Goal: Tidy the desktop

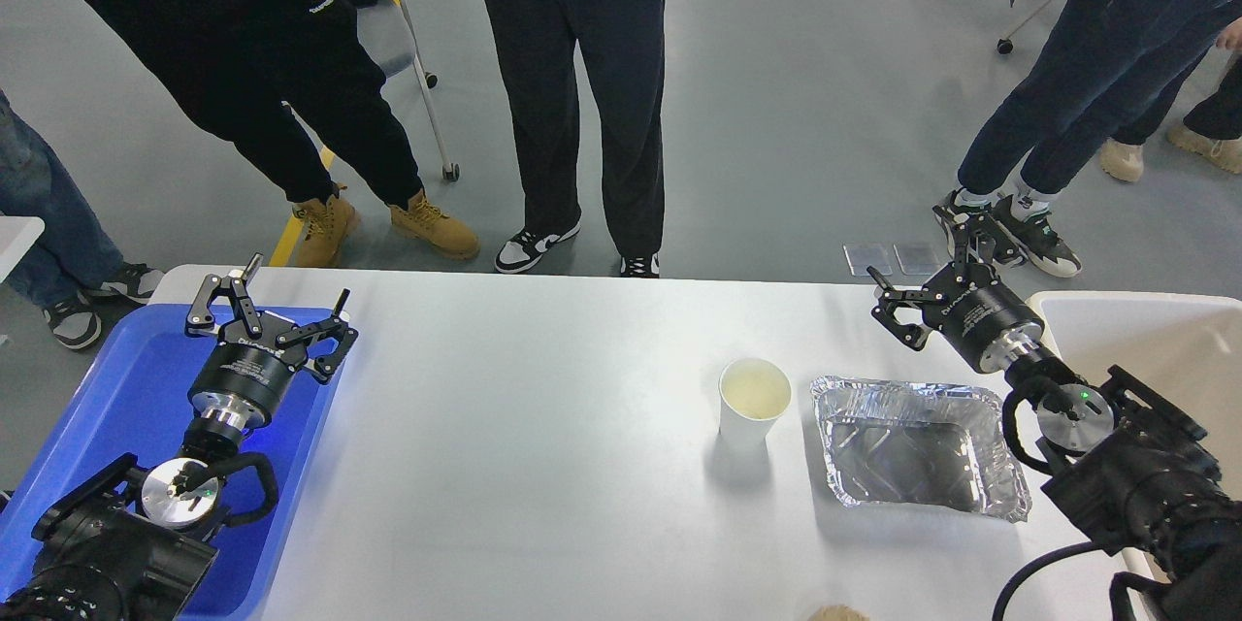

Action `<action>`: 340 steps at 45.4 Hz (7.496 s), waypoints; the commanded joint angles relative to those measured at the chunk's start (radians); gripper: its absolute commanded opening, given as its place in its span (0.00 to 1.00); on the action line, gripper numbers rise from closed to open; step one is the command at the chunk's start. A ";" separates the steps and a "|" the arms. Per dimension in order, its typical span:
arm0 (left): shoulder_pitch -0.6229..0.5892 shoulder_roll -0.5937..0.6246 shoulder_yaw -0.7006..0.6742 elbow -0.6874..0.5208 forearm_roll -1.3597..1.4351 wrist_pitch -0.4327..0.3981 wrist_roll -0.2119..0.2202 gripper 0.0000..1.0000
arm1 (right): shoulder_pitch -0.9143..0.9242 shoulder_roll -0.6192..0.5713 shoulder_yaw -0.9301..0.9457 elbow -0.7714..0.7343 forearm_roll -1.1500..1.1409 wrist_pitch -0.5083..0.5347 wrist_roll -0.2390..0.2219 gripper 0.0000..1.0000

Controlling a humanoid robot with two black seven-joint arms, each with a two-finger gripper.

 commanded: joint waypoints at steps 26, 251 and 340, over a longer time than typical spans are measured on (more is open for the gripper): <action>0.000 0.005 0.015 0.000 -0.004 0.000 -0.006 1.00 | 0.008 -0.001 -0.011 0.003 -0.001 0.005 0.000 1.00; 0.000 0.006 0.018 0.000 -0.002 0.000 -0.006 1.00 | 0.700 0.163 -1.731 0.755 -0.369 -0.379 -0.296 1.00; 0.000 0.006 0.017 0.000 -0.001 0.000 -0.005 1.00 | 1.350 -0.148 -1.742 1.109 -0.418 0.032 -0.204 0.00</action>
